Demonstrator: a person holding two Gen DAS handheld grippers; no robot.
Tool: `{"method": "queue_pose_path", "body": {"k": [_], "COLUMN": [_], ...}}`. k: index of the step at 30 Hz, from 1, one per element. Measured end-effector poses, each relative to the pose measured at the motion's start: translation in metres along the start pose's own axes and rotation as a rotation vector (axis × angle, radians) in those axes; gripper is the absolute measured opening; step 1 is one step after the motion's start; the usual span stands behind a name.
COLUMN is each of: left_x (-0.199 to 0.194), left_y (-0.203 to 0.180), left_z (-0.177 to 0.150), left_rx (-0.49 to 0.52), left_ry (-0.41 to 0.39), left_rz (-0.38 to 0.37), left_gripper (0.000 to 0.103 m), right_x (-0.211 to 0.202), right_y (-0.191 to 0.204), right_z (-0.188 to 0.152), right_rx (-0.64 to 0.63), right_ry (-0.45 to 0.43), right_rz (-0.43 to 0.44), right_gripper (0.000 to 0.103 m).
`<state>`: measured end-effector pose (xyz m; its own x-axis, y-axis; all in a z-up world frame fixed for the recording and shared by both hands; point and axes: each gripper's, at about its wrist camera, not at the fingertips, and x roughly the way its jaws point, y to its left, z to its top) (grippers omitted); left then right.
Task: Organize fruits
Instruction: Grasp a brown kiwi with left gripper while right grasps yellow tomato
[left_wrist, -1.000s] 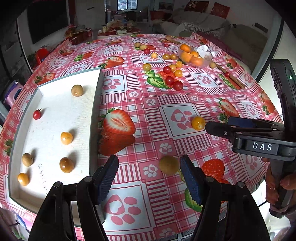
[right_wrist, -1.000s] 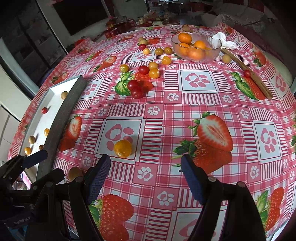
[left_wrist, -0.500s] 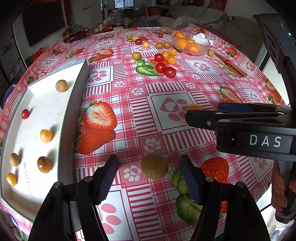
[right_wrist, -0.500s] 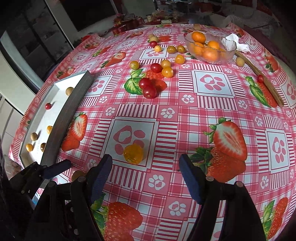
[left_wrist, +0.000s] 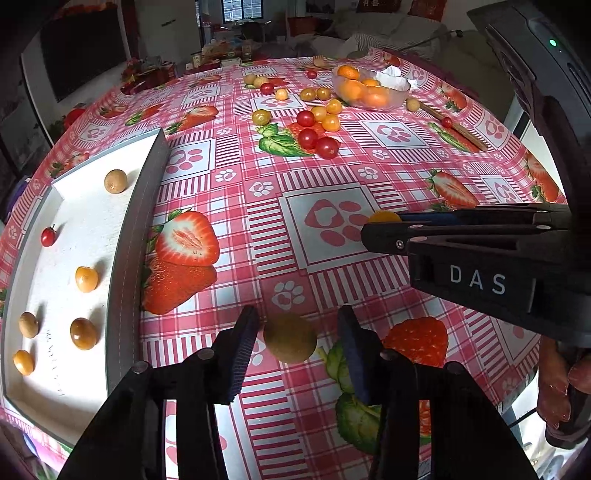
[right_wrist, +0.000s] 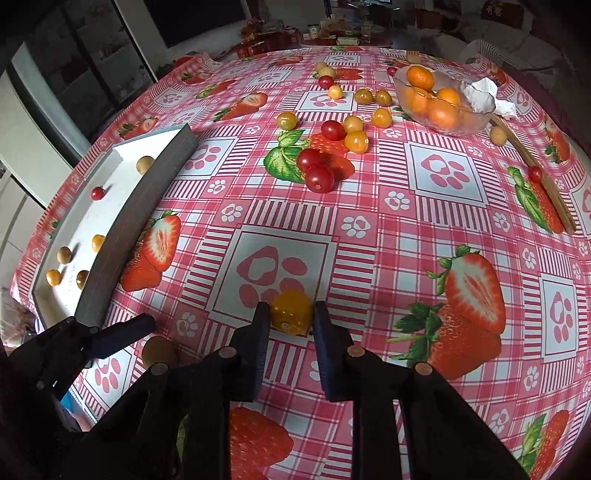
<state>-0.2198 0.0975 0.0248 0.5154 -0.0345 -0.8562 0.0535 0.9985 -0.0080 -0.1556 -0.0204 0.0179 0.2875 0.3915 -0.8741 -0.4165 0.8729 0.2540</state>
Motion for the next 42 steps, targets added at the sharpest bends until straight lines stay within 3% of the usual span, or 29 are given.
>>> {"method": "queue_pose_path", "body": {"k": [2, 8, 17, 28, 42], "left_x": [0.0, -0.004, -0.034, -0.063, -0.058], "left_y": [-0.003, 0.003, 0.018, 0.082, 0.171], "left_z": [0.001, -0.001, 0.001, -0.007, -0.032], "left_rx": [0.012, -0.024, -0.064, -0.183, -0.358], "left_ry": [-0.003, 0.001, -0.058, -0.122, -0.124], "left_rz": [-0.011, -0.065, -0.072, 0.002, 0.109], "left_gripper": [0.028, 0.028, 0.028, 0.028, 0.028], "right_x": [-0.002, -0.011, -0.025, -0.029, -0.004], "right_y": [-0.005, -0.013, -0.018, 0.007, 0.081], "right_z": [-0.002, -0.009, -0.011, 0.005, 0.037], "right_rx": [0.024, 0.053, 0.073, 0.047, -0.081], "right_ry": [0.002, -0.004, -0.02, -0.015, 0.024], "right_rz": [0.016, 0.024, 0.043, 0.083, 0.121], "right_gripper": [0.026, 0.026, 0.026, 0.026, 0.026]}}
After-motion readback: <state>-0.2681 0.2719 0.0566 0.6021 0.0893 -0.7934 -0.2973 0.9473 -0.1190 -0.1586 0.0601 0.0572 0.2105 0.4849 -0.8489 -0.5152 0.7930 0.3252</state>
